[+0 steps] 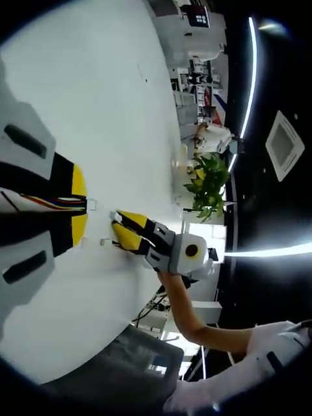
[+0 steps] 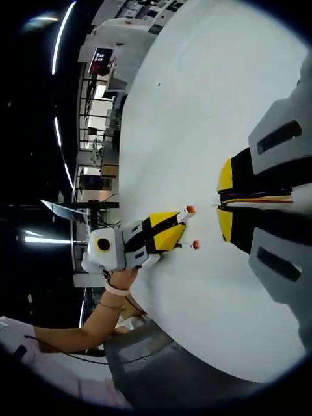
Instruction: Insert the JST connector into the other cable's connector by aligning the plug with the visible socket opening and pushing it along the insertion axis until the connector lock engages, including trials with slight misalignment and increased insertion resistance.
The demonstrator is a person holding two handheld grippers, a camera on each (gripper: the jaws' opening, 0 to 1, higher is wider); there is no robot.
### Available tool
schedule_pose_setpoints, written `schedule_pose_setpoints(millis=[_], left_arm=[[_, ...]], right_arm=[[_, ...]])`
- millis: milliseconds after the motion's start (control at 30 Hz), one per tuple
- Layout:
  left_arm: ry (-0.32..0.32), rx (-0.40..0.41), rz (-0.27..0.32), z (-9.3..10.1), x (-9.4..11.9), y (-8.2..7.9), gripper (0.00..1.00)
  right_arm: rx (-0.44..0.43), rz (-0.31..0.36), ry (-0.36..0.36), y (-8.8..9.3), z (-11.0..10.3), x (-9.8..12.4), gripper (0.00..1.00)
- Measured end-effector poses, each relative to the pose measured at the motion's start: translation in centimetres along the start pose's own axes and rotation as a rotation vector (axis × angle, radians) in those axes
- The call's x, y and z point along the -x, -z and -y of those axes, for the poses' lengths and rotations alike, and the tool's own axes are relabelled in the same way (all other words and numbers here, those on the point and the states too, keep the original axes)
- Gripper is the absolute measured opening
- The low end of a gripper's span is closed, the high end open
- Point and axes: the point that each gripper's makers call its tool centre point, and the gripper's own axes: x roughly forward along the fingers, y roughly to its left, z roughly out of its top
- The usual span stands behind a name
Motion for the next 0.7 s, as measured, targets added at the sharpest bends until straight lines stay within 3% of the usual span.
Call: schedule_pose_setpoints(millis=[433,700], left_arm=[[0.044,-0.006,0.002,0.5,0.2,-0.1,0.0],[0.057,0.002,0.004,0.6,0.3,-0.1,0.0]], right_arm=[[-0.022,0.052,-0.039,-0.2,0.9,-1.0,0.05],[-0.015,0.083,-0.088,-1.1,-0.2,-1.9,0.05]])
